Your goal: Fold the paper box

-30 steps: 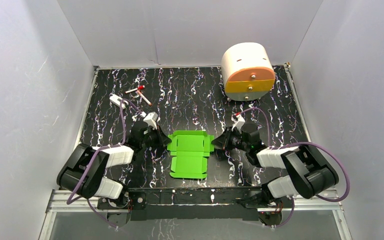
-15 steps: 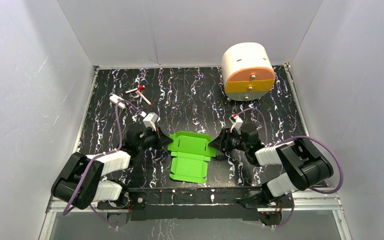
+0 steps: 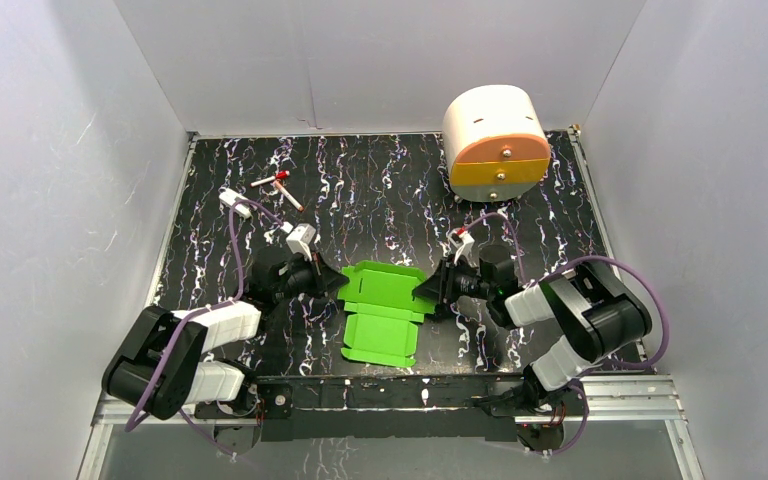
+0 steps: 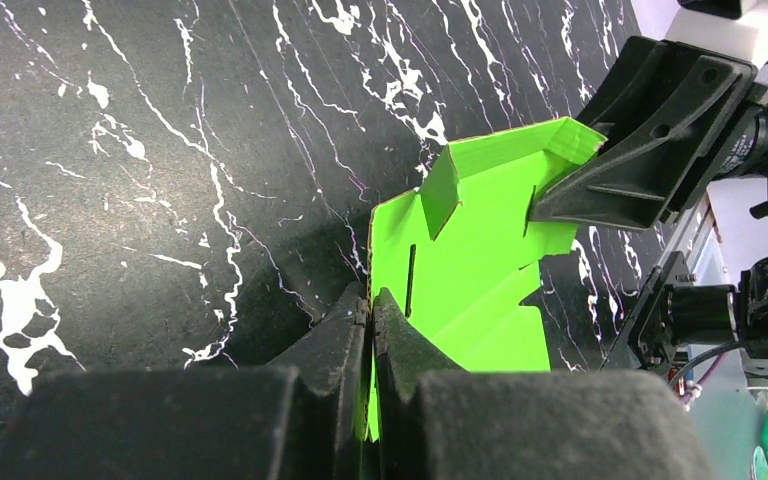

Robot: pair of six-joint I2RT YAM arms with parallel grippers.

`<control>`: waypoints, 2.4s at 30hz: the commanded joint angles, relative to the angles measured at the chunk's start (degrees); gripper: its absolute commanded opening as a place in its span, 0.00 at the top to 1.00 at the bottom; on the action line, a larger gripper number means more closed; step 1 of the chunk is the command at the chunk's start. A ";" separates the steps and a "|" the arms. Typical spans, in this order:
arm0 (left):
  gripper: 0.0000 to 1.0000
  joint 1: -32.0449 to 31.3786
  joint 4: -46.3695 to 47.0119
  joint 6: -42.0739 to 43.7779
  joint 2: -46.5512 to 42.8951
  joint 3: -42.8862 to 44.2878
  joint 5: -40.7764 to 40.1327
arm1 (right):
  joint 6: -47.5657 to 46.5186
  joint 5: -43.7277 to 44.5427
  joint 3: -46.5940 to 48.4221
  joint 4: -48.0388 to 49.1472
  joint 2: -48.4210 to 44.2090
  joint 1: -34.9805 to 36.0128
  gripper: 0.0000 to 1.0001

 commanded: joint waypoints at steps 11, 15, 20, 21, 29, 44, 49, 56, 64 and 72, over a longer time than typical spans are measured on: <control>0.71 0.20 -5.65 -6.93 -8.92 -1.06 -10.78 | 6.97 -5.22 0.32 13.82 -0.97 -0.38 0.91; 0.57 0.07 -12.41 -7.12 -14.71 -1.47 -14.27 | 8.66 -3.90 -0.44 14.78 -2.50 -0.38 0.92; 0.49 -0.30 -16.76 -9.28 -19.74 -3.48 -13.63 | 9.86 -2.77 -1.00 15.21 -3.85 -0.37 0.93; 0.48 -0.39 -16.73 -9.61 -19.98 -3.78 -12.87 | 9.95 -2.77 -1.09 15.27 -3.95 -0.35 0.93; 0.43 -1.01 -5.99 -14.34 -13.84 -7.52 -8.24 | 10.75 -2.92 -1.69 16.15 -5.42 -0.32 0.94; 0.48 -4.59 9.20 -16.34 -0.23 -6.16 -12.09 | 13.59 -4.54 -2.49 21.80 -2.71 -0.33 0.95; 0.51 -4.59 12.20 -16.39 2.23 -5.99 -14.26 | 14.31 -5.42 -2.50 23.63 -1.43 -0.29 0.95; 0.59 -4.63 14.86 -16.82 3.39 -5.31 -15.45 | 14.94 -5.98 -2.69 25.07 -0.40 -0.33 0.96; 0.75 -5.12 15.08 -16.87 2.91 -5.56 -14.85 | 15.45 -5.92 -2.67 25.95 0.55 -0.30 0.96; 0.82 -11.58 9.89 -15.26 0.31 -5.06 -22.53 | 14.45 -3.80 -2.50 23.72 0.62 -0.21 0.97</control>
